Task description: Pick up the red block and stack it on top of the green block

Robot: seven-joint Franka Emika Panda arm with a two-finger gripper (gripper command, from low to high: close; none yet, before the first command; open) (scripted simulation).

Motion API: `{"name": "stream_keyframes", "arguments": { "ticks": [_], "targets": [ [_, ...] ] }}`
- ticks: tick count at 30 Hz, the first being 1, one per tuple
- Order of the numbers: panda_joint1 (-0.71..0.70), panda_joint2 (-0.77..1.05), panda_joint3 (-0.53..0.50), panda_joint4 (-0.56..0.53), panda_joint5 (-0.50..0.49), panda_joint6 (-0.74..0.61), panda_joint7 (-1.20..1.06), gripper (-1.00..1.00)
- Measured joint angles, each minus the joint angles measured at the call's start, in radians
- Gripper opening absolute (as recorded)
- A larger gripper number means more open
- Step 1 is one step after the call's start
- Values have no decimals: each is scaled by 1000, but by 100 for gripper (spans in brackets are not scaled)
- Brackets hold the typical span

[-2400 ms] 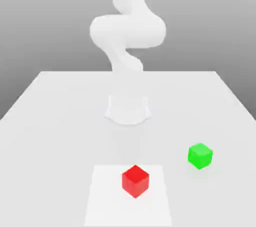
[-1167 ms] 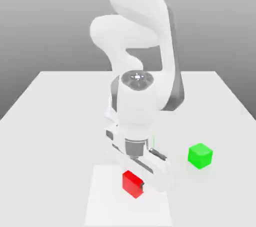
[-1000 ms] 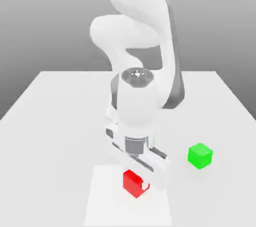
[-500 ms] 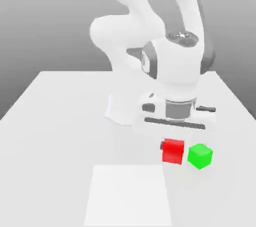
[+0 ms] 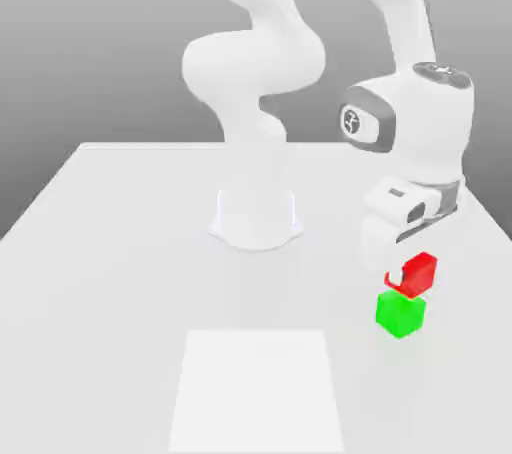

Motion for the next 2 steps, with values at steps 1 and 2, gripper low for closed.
{"name": "stream_keyframes", "arguments": {
  "ticks": [1,2],
  "targets": [
    [0,0,0,0,0,0,0,100],
    [0,0,0,0,0,0,0,100]
  ]
}}
